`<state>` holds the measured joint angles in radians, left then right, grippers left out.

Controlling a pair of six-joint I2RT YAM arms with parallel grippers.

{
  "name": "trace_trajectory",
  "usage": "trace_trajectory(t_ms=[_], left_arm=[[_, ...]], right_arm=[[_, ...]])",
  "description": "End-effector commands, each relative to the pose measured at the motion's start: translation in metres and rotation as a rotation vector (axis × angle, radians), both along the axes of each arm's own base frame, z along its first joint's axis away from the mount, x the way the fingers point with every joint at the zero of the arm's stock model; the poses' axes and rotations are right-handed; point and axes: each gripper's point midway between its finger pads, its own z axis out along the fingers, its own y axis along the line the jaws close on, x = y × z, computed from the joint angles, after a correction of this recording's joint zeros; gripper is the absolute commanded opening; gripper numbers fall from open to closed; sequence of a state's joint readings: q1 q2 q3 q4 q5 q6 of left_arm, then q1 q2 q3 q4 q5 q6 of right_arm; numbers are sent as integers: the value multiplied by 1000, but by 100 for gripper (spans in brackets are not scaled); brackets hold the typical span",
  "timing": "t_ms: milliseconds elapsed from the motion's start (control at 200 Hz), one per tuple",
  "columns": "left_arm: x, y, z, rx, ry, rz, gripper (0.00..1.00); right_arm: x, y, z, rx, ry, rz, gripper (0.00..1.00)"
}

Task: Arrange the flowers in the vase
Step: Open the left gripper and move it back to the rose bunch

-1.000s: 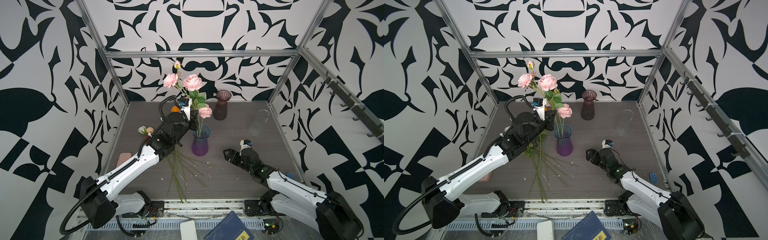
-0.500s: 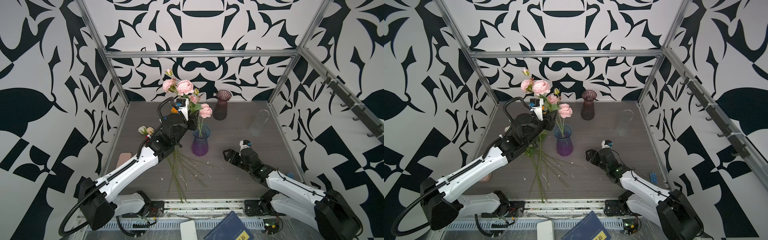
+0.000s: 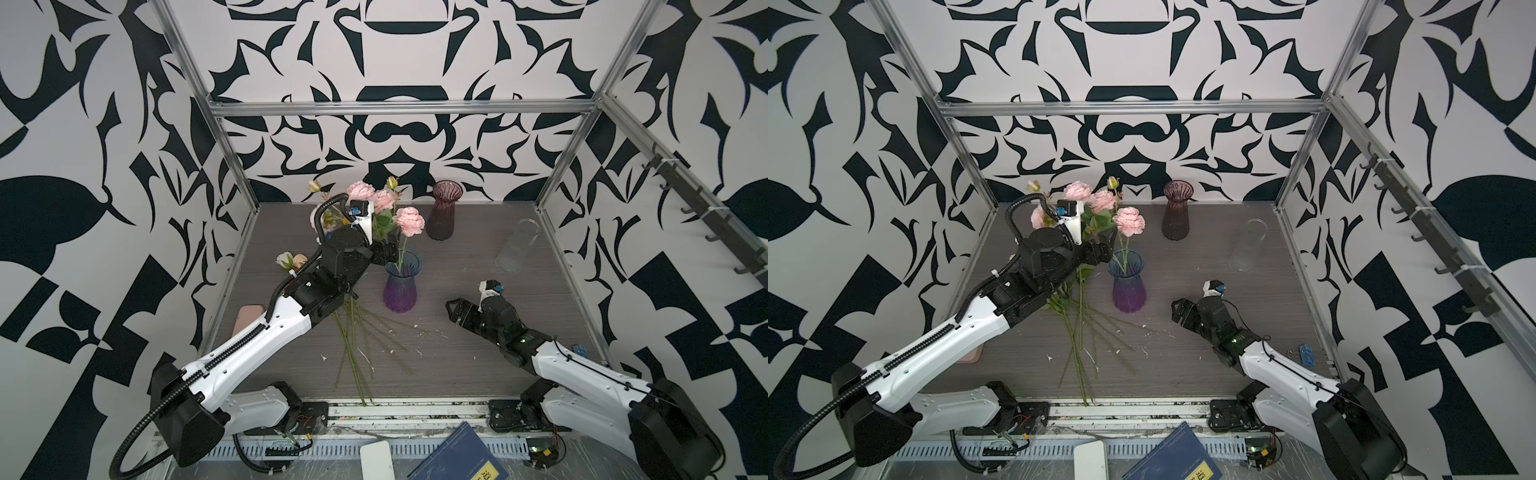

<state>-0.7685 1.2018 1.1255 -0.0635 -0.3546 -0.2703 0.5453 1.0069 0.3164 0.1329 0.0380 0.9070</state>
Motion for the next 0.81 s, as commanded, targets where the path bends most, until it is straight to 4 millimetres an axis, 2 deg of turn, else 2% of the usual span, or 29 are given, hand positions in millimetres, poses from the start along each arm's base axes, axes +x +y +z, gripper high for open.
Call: trace_trajectory(t_ms=[0, 170, 340, 375, 470, 615, 800], left_arm=[[-9, 4, -6, 108, 73, -32, 99], [-26, 16, -5, 162, 113, -60, 100], [-57, 40, 3, 130, 63, -82, 86], [-63, 47, 4, 123, 54, -79, 79], [-77, 66, -5, 119, 47, -55, 71], [-89, 92, -28, 114, 103, 11, 66], [-83, 94, -63, 98, 267, -19, 60]], right_arm=[[8, 3, 17, 21, -58, -3, 93], [8, 3, 16, 17, -53, -1, 92], [9, 3, 15, 15, -51, -3, 93], [9, 4, 14, 12, -46, 0, 92], [11, 6, 13, 11, -39, 7, 93], [13, 10, 11, 6, -26, 21, 92], [13, 11, 10, 3, -19, 26, 92]])
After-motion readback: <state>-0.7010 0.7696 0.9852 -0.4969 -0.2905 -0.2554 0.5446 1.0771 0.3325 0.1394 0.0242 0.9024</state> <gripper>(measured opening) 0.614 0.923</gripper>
